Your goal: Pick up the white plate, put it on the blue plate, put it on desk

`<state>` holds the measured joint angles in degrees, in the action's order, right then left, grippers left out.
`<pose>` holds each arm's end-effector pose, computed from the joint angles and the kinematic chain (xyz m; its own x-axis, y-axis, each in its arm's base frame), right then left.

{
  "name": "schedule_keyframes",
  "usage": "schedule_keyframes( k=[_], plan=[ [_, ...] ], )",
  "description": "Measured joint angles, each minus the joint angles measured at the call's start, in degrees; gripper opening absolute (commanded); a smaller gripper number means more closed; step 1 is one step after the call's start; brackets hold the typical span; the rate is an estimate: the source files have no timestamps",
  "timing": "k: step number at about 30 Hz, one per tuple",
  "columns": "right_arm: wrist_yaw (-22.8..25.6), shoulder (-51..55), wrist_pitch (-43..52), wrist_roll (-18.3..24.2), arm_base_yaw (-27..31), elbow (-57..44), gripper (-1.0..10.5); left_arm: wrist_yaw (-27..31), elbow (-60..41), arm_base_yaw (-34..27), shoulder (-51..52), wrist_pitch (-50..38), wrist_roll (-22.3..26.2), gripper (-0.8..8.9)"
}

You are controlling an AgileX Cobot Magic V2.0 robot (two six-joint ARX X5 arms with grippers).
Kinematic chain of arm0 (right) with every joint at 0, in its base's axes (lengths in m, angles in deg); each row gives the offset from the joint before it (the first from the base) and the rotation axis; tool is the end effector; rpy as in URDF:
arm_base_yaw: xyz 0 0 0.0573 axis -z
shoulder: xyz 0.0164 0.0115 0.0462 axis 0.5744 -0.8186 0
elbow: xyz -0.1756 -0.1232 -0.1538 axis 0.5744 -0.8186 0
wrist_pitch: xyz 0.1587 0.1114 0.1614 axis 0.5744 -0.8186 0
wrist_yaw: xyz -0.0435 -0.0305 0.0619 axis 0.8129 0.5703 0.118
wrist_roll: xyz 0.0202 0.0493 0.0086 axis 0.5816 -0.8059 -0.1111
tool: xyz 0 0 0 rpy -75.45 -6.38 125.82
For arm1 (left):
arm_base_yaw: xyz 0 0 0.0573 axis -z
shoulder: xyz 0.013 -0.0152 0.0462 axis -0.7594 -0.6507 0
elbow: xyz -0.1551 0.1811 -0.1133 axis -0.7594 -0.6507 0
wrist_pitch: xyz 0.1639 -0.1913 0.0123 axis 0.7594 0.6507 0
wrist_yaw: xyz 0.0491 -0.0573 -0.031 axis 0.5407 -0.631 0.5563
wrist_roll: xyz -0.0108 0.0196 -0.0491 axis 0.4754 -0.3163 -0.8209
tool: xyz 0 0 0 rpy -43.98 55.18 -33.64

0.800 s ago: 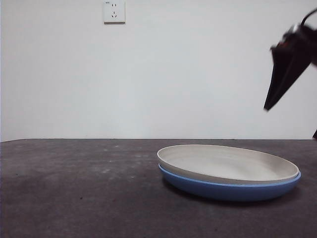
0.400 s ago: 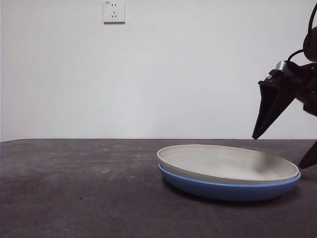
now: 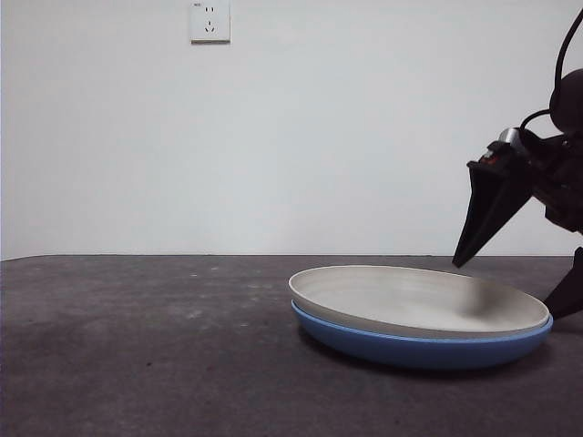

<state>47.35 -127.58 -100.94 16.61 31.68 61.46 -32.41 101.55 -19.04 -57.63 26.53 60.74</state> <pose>0.2842 0.0339 0.1696 0.2369 0.6060 -0.7594 -0.1678 0.7954 0.5824 0.0313 -0.0317 0.3687 0.4152 -0.7051 -0.5749 0.7650 0.6126 -0.1988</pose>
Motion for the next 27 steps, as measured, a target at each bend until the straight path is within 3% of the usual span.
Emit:
schedule_keyframes(
  k=[5,10,14,17,27],
  plan=[
    [-0.02,-1.49,0.04,0.2,0.0,0.0,4.0,0.0,0.0,0.0,0.0,0.0,0.0,5.94],
    [0.04,-1.73,0.04,0.33,0.0,0.0,1.3,0.0,0.0,0.0,0.0,0.0,-0.02,5.94],
    [1.22,-1.75,-0.04,0.48,0.02,0.0,0.9,0.0,0.0,0.0,0.0,0.0,-0.02,5.94],
    [2.38,-1.75,-0.04,0.44,0.02,0.0,0.1,0.0,0.0,0.0,0.0,0.0,-0.02,5.94],
    [2.62,-1.66,-4.07,0.46,-0.02,3.63,0.1,0.0,0.0,-0.11,0.0,-0.02,-0.02,5.94]
  ],
)
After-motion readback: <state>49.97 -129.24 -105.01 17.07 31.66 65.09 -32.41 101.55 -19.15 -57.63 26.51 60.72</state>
